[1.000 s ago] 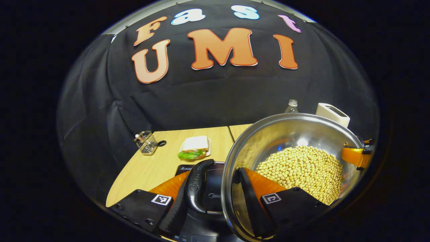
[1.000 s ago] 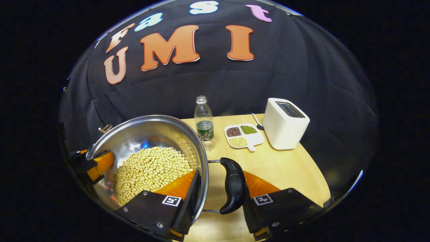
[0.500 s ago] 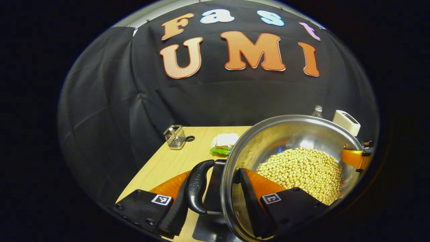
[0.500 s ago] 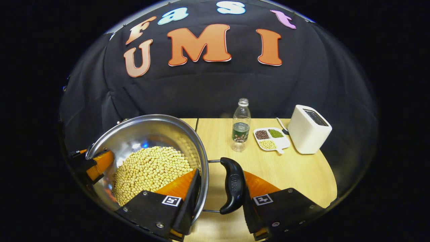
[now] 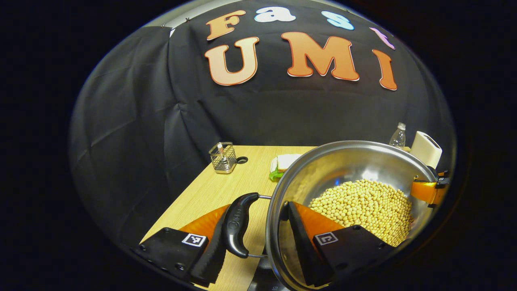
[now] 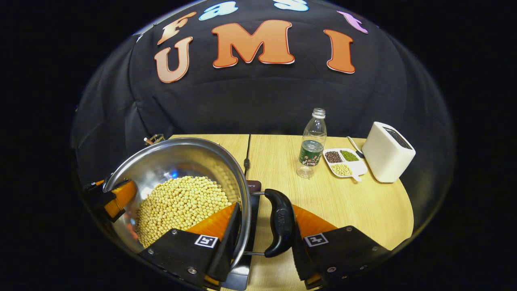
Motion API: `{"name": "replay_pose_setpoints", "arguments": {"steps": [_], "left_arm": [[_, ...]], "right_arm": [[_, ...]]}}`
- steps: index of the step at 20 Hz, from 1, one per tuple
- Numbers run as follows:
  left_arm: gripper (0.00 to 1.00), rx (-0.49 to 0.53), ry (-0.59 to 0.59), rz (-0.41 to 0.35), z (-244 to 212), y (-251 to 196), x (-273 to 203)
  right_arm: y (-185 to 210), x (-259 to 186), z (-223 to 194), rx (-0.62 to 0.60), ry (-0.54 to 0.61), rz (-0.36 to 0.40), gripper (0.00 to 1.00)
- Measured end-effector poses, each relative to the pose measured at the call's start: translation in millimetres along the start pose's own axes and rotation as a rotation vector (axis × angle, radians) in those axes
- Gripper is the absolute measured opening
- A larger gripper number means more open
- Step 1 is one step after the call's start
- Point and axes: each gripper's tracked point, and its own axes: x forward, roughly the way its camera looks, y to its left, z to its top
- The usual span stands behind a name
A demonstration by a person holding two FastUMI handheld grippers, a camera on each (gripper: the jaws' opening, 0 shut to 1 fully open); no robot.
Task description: First push the handle of the pot to place it horizontally, then grasp the pot with both hands and set it on the induction cooktop.
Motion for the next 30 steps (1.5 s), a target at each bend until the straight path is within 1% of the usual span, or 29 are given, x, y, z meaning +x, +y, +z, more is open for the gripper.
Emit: {"name": "replay_pose_setpoints", "arguments": {"steps": [1, 2, 3, 4, 5, 6, 7, 8, 11, 12, 13, 14, 15, 16, 17, 18, 21, 22, 23, 24, 25, 26, 27, 28, 30], "left_arm": [[0.85, -0.002, 0.007, 0.0, -4, 0, 6], [0.85, -0.002, 0.016, -0.001, -7, 1, 12], [0.82, -0.003, 0.025, -0.002, -11, 1, 18], [0.83, -0.004, 0.03, -0.003, -16, 0, 24], [0.83, -0.006, 0.036, -0.002, -18, 1, 29], [0.83, -0.007, 0.037, 0.0, -22, 0, 32], [0.82, -0.006, 0.033, 0.004, -23, 2, 36], [0.8, -0.007, 0.03, 0.009, -25, 2, 38], [0.8, -0.01, 0.036, 0.016, -31, 4, 44], [0.81, -0.02, 0.042, 0.021, -33, 4, 46], [0.83, -0.027, 0.042, 0.02, -35, 4, 48], [0.85, -0.033, 0.047, 0.018, -37, 3, 49], [0.83, -0.036, 0.054, 0.014, -41, 1, 50], [0.81, -0.034, 0.063, 0.013, -43, -1, 53], [0.83, -0.038, 0.067, 0.013, -44, -3, 54], [0.83, -0.043, 0.081, 0.018, -47, -4, 55], [0.83, -0.046, 0.079, 0.022, -47, -4, 55], [0.83, -0.042, 0.075, 0.011, -49, -4, 56], [0.87, -0.025, 0.058, -0.003, -49, -5, 55], [0.89, 0.003, 0.045, -0.017, -48, -7, 56], [0.89, 0.018, 0.052, -0.022, -53, -6, 54], [0.9, 0.016, 0.06, -0.015, -56, -3, 52], [0.89, -0.002, 0.05, 0.002, -54, 2, 51], [0.96, -0.015, 0.04, 0.023, -49, 7, 46], [0.96, -0.028, 0.003, 0.063, -36, 15, 33]], "right_arm": [[3, 5, -3, -0.005, 0.009, -0.001, 0.63], [5, 10, -4, -0.008, 0.017, -0.003, 0.59], [5, 17, -5, -0.01, 0.022, -0.004, 0.63], [5, 23, -7, -0.009, 0.025, -0.005, 0.64], [5, 29, -10, -0.01, 0.029, -0.005, 0.59], [7, 31, -12, -0.013, 0.03, -0.004, 0.63], [8, 33, -13, -0.015, 0.028, -0.003, 0.59], [9, 36, -14, -0.015, 0.026, -0.001, 0.64], [11, 47, -19, -0.012, 0.029, 0.005, 0.63], [12, 49, -20, -0.009, 0.032, 0.007, 0.6], [12, 51, -23, -0.011, 0.034, 0.006, 0.63], [10, 53, -23, -0.008, 0.029, 0.004, 0.63], [8, 54, -25, -0.011, 0.031, 0.0, 0.63], [7, 55, -27, -0.005, 0.038, -0.001, 0.59], [4, 56, -30, 0.004, 0.048, 0.003, 0.59], [5, 59, -32, 0.011, 0.056, 0.008, 0.64], [4, 63, -30, 0.005, 0.048, 0.02, 0.64], [4, 64, -29, 0.004, 0.05, 0.026, 0.64], [6, 64, -31, 0.008, 0.054, 0.039, 0.65], [9, 63, -32, -0.003, 0.06, 0.067, 0.66], [10, 59, -33, -0.01, 0.064, 0.09, 0.72], [9, 54, -32, -0.017, 0.055, 0.104, 0.74], [6, 46, -25, -0.026, 0.019, 0.112, 0.78], [1, 40, -19, -0.041, -0.016, 0.113, 0.79], [-13, 19, -4, -0.074, -0.096, 0.102, 0.83]]}}
